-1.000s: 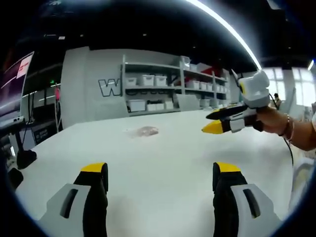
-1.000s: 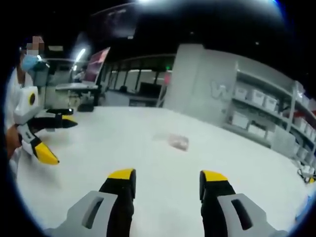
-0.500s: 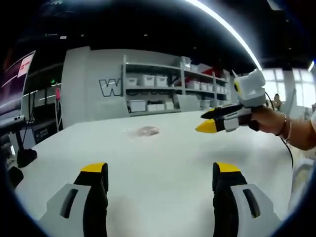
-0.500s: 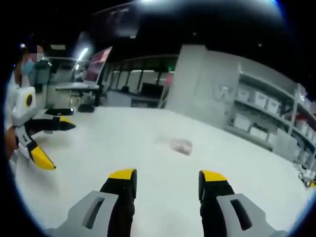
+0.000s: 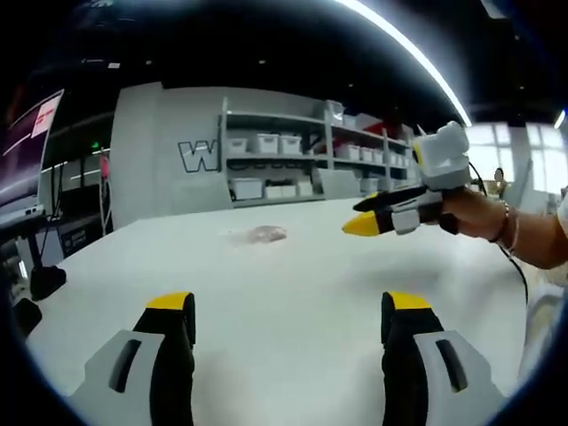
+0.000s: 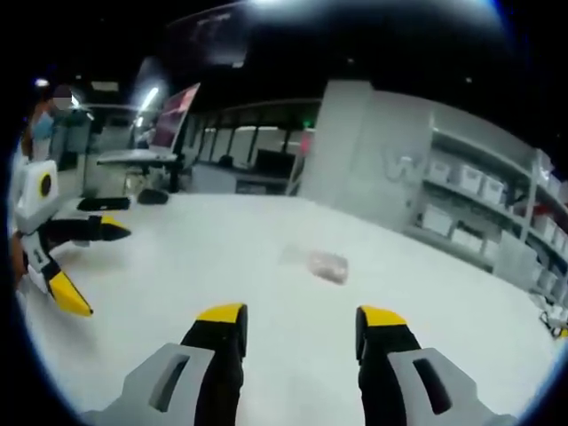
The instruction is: Open the resealable bag by pulling the two sides of the seal apart until the entire bag opening is separated and visibly accessible.
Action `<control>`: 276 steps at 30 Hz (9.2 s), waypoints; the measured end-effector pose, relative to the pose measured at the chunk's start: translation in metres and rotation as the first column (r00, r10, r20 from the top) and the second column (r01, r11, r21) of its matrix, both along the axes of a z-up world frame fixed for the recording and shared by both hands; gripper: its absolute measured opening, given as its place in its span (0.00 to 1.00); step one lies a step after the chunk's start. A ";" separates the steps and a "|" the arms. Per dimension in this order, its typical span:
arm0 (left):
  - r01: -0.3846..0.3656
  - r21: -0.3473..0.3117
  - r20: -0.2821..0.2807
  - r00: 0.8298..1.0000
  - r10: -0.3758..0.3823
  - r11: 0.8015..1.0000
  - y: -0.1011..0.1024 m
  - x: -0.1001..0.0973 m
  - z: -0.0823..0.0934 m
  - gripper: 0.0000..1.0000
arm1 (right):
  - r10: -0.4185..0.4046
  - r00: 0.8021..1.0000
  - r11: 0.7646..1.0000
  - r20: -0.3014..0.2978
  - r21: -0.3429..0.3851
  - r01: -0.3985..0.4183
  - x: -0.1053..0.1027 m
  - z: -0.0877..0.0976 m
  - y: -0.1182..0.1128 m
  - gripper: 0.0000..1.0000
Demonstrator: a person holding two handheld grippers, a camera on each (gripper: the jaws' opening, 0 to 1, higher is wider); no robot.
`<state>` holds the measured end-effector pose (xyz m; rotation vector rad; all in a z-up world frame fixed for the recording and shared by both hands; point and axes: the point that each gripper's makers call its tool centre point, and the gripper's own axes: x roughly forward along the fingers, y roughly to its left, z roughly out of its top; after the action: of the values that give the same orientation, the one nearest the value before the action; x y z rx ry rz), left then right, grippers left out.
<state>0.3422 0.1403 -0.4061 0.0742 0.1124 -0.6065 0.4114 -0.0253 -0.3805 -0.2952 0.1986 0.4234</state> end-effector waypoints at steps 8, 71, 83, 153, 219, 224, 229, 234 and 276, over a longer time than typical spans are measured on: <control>-0.002 0.005 -0.006 1.000 0.002 1.000 0.001 0.001 -0.001 0.85 | 0.003 1.000 1.000 -0.002 -0.003 -0.003 0.009 0.000 0.002 0.47; -0.011 0.009 0.003 1.000 0.010 1.000 0.006 0.000 0.006 0.85 | 0.052 0.998 0.998 -0.018 -0.044 -0.053 0.063 -0.004 0.032 0.39; -0.012 0.013 -0.004 1.000 0.012 1.000 0.006 0.003 0.003 0.85 | 0.067 0.998 0.995 -0.017 -0.075 -0.068 0.071 -0.010 0.035 0.38; -0.025 0.028 -0.022 0.999 0.025 0.999 0.005 0.011 -0.001 0.84 | 0.215 0.975 0.854 0.055 -0.494 -0.161 0.130 -0.033 0.057 0.30; -0.035 0.025 -0.008 0.999 0.036 0.999 0.010 0.011 0.005 0.84 | 0.292 0.952 0.721 0.088 -0.675 -0.158 0.161 -0.044 0.076 0.29; -0.033 0.025 -0.010 0.999 0.034 0.999 0.009 0.009 0.004 0.84 | 0.293 0.952 0.712 0.094 -0.686 -0.152 0.165 -0.044 0.075 0.29; -0.038 0.023 -0.012 0.999 0.038 0.999 0.011 0.008 0.003 0.84 | 0.296 0.950 0.705 0.099 -0.693 -0.148 0.169 -0.044 0.077 0.28; -0.041 0.021 -0.012 0.999 0.041 0.999 0.012 0.008 0.003 0.84 | 0.302 0.948 0.702 0.098 -0.696 -0.151 0.170 -0.047 0.080 0.23; -0.033 0.031 0.006 0.999 0.033 0.999 0.007 0.007 0.010 0.83 | 0.126 0.975 0.950 0.182 -0.307 -0.065 0.176 0.017 0.042 0.00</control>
<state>0.3491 0.1470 -0.3960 0.1044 0.1173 -0.5720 0.5875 0.0167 -0.3631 -0.6454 0.0500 0.4573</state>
